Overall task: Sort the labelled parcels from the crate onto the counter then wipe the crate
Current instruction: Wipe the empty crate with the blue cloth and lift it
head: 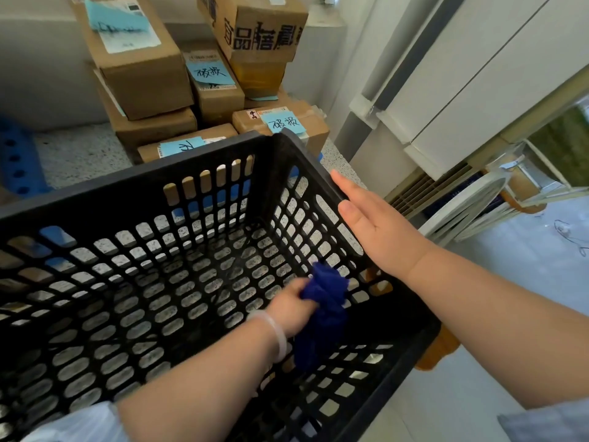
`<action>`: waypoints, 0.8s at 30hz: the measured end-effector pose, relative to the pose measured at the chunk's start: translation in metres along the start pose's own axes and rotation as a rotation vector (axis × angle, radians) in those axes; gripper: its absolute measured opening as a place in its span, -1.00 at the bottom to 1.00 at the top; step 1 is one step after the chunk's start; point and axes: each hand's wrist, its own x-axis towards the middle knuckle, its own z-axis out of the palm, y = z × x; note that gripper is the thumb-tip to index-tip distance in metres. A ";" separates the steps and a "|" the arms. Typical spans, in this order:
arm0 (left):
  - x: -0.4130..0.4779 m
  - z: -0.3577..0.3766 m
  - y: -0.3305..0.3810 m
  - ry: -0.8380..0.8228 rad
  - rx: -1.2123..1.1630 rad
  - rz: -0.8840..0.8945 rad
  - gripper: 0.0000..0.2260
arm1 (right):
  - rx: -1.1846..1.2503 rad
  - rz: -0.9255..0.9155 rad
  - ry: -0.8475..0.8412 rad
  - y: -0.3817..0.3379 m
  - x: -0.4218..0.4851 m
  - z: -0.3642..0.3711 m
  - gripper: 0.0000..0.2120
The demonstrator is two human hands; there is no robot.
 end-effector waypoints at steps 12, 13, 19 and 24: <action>0.017 -0.034 0.045 0.397 -0.361 0.121 -0.67 | -0.029 -0.005 -0.003 0.000 -0.001 -0.001 -0.50; 0.012 -0.020 0.037 0.343 -0.372 0.096 -0.68 | -0.029 -0.009 -0.001 0.001 0.000 0.000 -0.50; -0.015 0.018 0.011 0.167 -0.122 0.048 -0.63 | -0.034 -0.030 -0.007 0.003 0.002 0.001 -0.49; -0.041 0.032 0.015 -0.046 0.264 0.024 -0.64 | -0.041 -0.042 -0.019 -0.001 -0.001 0.000 -0.47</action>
